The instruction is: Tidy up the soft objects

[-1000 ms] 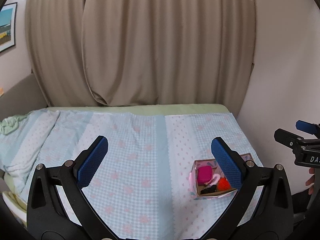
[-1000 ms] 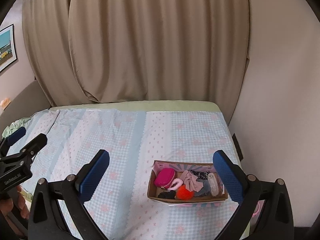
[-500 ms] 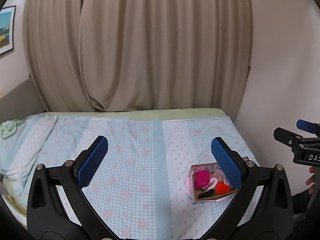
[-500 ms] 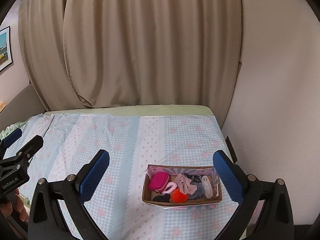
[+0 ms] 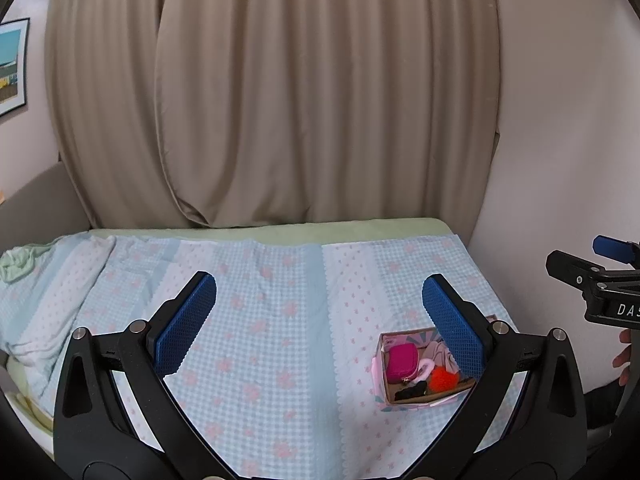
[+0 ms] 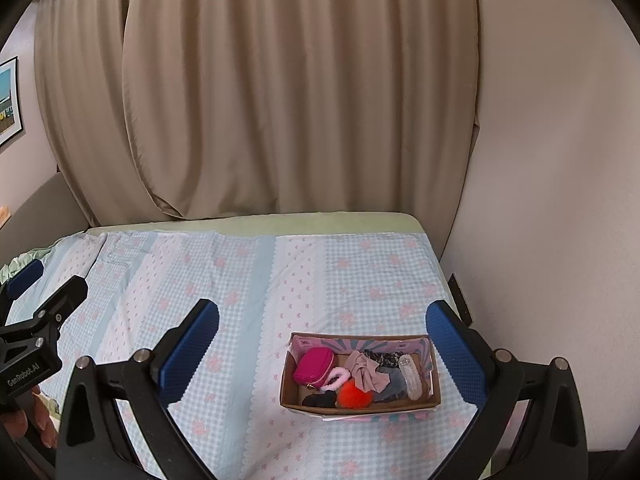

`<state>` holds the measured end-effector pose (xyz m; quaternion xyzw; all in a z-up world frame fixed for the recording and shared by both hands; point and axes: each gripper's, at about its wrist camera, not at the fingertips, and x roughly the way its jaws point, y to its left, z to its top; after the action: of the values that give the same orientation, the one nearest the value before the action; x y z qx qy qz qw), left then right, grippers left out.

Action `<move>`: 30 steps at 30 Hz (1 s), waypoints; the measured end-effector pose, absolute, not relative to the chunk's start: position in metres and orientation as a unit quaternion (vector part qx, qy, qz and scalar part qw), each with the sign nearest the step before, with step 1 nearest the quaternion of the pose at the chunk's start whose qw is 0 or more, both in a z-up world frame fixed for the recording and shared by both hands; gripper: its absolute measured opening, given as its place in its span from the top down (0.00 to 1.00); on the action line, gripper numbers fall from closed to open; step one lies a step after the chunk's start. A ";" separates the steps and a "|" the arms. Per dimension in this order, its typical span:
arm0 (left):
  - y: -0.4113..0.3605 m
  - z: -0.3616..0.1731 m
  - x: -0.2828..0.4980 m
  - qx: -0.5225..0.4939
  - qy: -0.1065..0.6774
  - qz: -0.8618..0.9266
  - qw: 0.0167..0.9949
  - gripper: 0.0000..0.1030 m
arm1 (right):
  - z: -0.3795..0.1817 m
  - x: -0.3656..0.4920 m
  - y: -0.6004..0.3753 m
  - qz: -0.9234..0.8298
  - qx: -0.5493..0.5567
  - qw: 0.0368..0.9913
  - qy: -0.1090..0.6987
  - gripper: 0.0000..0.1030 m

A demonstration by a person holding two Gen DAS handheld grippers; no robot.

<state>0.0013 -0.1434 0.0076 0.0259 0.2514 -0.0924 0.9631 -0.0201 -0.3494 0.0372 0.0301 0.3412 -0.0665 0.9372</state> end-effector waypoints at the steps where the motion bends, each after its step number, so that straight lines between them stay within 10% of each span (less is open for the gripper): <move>1: -0.143 0.008 0.001 0.026 0.251 -0.092 0.963 0.00 | 0.037 -0.020 -0.349 -0.067 0.030 0.937 0.341 0.00; 30: -0.142 0.009 0.000 0.024 0.248 -0.093 0.964 0.00 | 0.038 -0.017 -0.357 -0.075 0.036 0.939 0.335 0.00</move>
<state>-0.0004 -0.1425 0.0091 0.0238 0.2482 -0.0926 0.9640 -0.0166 -0.3574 0.0383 0.0356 0.3351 -0.0747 0.9385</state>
